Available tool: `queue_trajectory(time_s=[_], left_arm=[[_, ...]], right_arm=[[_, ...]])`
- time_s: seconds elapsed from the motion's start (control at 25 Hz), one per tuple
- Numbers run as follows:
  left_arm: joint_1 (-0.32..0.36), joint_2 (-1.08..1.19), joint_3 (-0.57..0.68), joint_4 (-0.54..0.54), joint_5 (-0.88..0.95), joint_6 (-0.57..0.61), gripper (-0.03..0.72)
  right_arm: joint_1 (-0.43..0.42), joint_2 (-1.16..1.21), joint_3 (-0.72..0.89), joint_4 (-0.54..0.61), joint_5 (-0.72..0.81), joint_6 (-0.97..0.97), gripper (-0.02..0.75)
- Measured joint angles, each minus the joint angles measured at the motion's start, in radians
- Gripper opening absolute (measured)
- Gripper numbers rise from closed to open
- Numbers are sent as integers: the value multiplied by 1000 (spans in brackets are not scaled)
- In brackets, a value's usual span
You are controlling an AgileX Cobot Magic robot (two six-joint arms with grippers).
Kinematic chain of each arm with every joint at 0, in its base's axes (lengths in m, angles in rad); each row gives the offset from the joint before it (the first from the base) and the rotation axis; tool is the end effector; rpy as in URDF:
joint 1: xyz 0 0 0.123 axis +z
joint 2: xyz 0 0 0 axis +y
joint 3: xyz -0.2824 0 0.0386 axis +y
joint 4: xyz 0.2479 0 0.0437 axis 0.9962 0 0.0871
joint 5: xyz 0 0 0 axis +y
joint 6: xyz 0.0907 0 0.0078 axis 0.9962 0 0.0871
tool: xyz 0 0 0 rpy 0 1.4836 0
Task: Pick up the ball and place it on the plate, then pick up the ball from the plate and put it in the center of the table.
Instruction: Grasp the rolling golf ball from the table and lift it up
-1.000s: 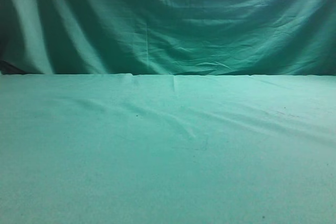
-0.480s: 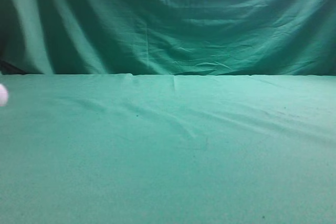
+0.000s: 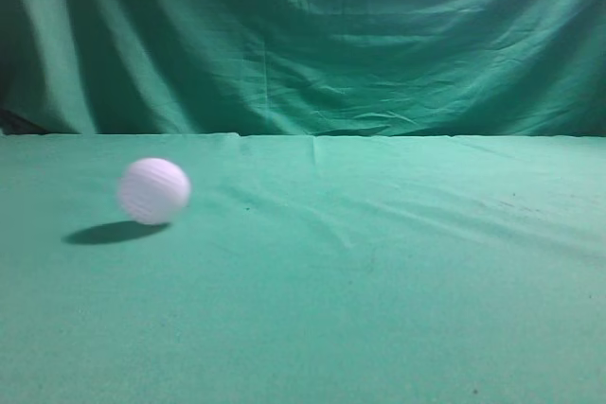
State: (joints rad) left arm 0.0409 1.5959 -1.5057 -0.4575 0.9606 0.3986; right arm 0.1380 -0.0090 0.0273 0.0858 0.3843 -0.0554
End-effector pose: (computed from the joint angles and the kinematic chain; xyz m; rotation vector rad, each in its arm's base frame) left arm 0.3494 -0.0187 0.3584 0.2561 2.4224 -0.3856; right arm 0.0515 0.0101 0.1700 -0.1293 1.8828 0.1413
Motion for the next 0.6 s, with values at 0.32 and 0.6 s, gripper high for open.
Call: queue_trajectory(time_s=[0.32, 0.6], left_arm=[[-137, -273, 223, -1, -180, 34, 0], [-164, -525, 462, -4, -297, 55, 0]], right_arm=[[0, 0, 0, 0, 0, 0, 48], [0, 0, 0, 0, 0, 0, 48]])
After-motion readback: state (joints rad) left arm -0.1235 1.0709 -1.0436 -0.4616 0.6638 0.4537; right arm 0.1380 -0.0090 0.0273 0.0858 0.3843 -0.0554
